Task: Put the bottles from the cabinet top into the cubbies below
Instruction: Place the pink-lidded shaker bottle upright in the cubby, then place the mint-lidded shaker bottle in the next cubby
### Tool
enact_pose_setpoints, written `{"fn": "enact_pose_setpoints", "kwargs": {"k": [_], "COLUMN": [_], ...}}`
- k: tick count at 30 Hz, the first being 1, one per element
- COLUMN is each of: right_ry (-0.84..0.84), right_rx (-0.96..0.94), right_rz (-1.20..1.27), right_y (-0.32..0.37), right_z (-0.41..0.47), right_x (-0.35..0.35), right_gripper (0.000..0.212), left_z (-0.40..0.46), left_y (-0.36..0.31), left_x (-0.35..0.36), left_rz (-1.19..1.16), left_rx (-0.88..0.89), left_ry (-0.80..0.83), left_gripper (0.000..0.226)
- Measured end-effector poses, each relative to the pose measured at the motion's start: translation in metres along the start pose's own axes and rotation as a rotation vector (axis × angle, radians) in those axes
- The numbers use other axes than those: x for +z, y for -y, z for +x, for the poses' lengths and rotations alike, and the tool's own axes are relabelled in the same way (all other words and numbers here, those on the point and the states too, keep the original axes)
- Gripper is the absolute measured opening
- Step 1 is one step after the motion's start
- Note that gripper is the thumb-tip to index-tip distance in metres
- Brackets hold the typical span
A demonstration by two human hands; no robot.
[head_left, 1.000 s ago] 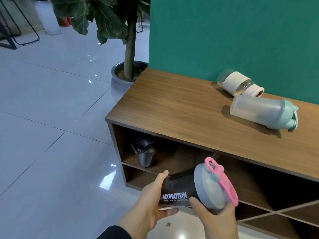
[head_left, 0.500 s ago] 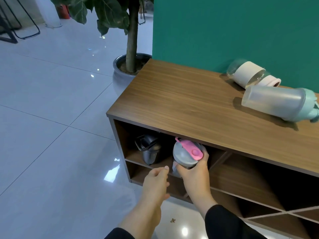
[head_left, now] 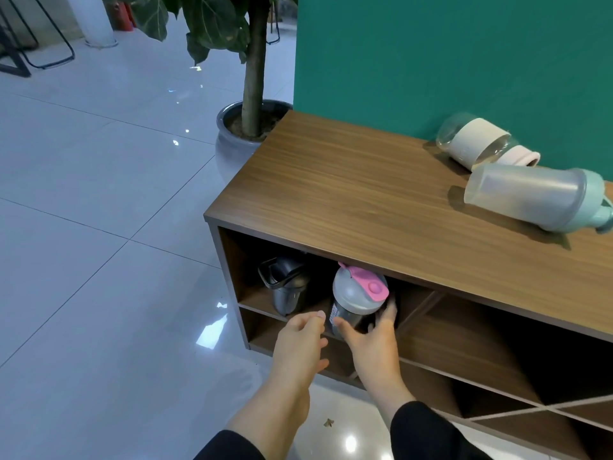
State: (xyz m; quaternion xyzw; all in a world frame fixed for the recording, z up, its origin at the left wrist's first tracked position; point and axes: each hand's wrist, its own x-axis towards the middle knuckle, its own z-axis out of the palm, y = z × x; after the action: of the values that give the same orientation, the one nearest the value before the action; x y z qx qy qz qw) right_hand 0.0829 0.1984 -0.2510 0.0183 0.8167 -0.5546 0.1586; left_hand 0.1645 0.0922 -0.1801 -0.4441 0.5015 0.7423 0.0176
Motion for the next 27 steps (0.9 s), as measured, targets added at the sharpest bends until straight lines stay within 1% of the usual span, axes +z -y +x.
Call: {"fn": "enact_pose_setpoints", "kwargs": {"k": [1,2,3,5,7,8,9,13,14,15,16,17,18,20,22,23,24,27], "right_ry": [0.032,0.068,0.103,0.160,0.209,0.209,0.192,-0.023,-0.112,-0.211,-0.309,-0.396,-0.477,-0.577,-0.557,-0.530,-0.501,-0.415], "right_rx": [0.037,0.064,0.079,0.095,0.012,-0.060,-0.162,-0.737,-0.835,-0.890,-0.901,-0.865,-0.797,-0.580,-0.339,-0.253,-0.193,-0.072], "right_rz": [0.019,0.022,-0.002,-0.091,-0.204,-0.234,-0.241,-0.208,-0.212,-0.222,-0.227,-0.225,-0.214,-0.166,-0.113,-0.096,-0.087,-0.043], "right_y": [-0.004,-0.009,-0.014,-0.019,-0.016,-0.009,0.002,0.075,0.092,0.108,0.121,0.132,0.139,0.149,0.157,0.161,0.165,0.171], "right_z": [-0.008,-0.020,-0.033,-0.062,-0.087,-0.097,-0.104,-0.112,-0.105,-0.093,-0.078,-0.060,-0.039,0.005,0.038,0.049,0.055,0.073], "right_x": [-0.003,-0.006,-0.011,-0.023,-0.040,-0.050,-0.060,-0.120,-0.137,-0.153,-0.170,-0.185,-0.201,-0.230,-0.251,-0.258,-0.262,-0.265], "right_gripper": [0.114,0.108,0.097,0.065,0.026,0.012,0.007,0.014,0.014,0.012,0.010,0.014,0.024,0.055,0.097,0.113,0.121,0.124], "left_z": [0.000,0.000,-0.001,-0.002,-0.005,-0.006,-0.007,-0.015,-0.017,-0.019,-0.021,-0.024,-0.026,-0.031,-0.035,-0.037,-0.038,-0.039], "left_y": [0.001,0.001,0.001,0.001,0.000,0.000,0.000,-0.002,-0.002,-0.002,-0.002,-0.001,0.000,0.001,0.002,0.002,0.002,0.002], "left_x": [-0.001,-0.002,-0.002,-0.001,0.001,0.002,0.003,0.007,0.008,0.009,0.011,0.013,0.015,0.018,0.020,0.020,0.021,0.020], "left_rz": [-0.003,-0.009,-0.014,-0.018,-0.018,-0.017,-0.016,-0.029,-0.024,-0.015,-0.004,0.006,0.017,0.037,0.062,0.079,0.097,0.135], "left_rx": [0.002,0.003,0.009,0.031,0.051,0.059,0.069,0.072,0.076,0.083,0.090,0.097,0.100,0.102,0.098,0.100,0.104,0.119], "left_ry": [0.001,0.002,0.002,-0.003,-0.013,-0.016,-0.017,0.001,0.012,0.022,0.028,0.034,0.037,0.044,0.054,0.058,0.061,0.061], "left_gripper": [0.009,0.009,0.008,0.011,0.010,0.012,0.015,0.031,0.032,0.033,0.033,0.034,0.034,0.034,0.033,0.033,0.033,0.031]}}
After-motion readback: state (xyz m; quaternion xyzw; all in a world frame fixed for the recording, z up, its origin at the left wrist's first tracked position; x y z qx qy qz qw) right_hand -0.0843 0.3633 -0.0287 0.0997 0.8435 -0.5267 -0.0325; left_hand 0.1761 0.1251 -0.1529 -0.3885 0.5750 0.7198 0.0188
